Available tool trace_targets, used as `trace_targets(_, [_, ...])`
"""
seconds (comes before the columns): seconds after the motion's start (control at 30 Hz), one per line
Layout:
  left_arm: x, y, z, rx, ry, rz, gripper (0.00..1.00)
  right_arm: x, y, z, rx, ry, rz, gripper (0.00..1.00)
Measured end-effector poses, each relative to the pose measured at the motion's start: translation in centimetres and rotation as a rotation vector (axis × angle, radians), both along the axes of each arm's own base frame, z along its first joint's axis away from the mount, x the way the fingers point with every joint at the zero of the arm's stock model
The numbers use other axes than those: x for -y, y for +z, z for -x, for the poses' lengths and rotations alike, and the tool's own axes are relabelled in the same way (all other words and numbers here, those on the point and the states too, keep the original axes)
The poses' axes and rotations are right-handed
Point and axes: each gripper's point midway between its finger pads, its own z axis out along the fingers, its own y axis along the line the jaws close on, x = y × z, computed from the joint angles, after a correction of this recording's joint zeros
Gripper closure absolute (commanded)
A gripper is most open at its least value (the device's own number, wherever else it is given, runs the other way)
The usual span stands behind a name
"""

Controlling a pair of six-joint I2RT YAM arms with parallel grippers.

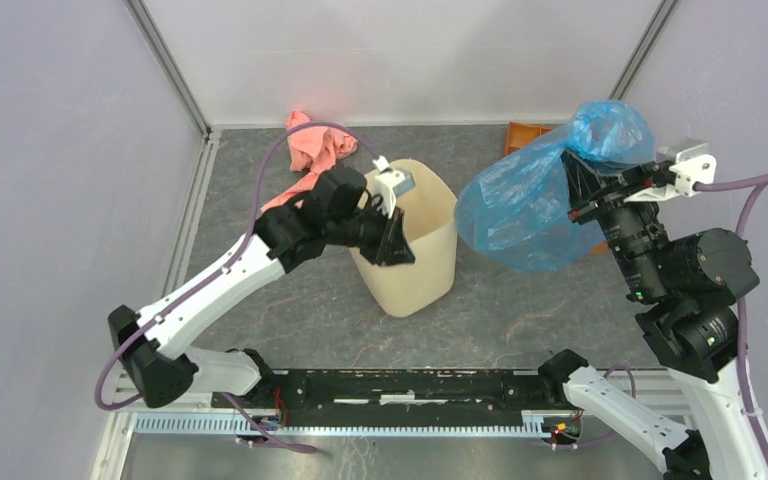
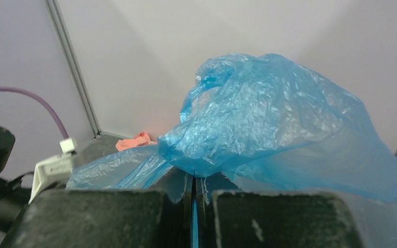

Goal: Put the trash bags into the trash bin

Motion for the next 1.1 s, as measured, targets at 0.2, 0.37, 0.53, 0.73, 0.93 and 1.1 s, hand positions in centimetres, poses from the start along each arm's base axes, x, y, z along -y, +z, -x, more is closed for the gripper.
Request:
trace_targets(0.2, [-0.1,-1.8,4.8,-0.044,-0.119,-0.001,0.62,-3.8,2.3,-0.9,0.066,0.148,0.035,0.99])
trace_targets(0.37, [0.8,-2.7,7.6,-0.081,-0.217,0.006,0.30,-6.9,4.7,-0.7,0.129,0.296,0.023,0.99])
trace_targets(0.53, [0.1,-1.3,8.8,-0.051,-0.251,0.033,0.27,-10.1,6.9,1.2,0.206,0.514,-0.041,0.99])
trace_targets(0.73, [-2.7,5.8,9.7,0.159,-0.230,0.168,0.26,-13.8,8.6,3.9,0.250,0.830,-0.185,0.99])
trace_targets(0.93, [-8.9,11.7,7.7,0.416,0.071,0.259,0.22,-16.6,4.1,2.8,0.063,0.969,-0.236,0.99])
trace_targets(1.1, [-12.5,14.4,5.9,0.511,0.285,0.311,0.27,-15.8,-0.4,-0.2,-0.156,0.778,-0.192,0.99])
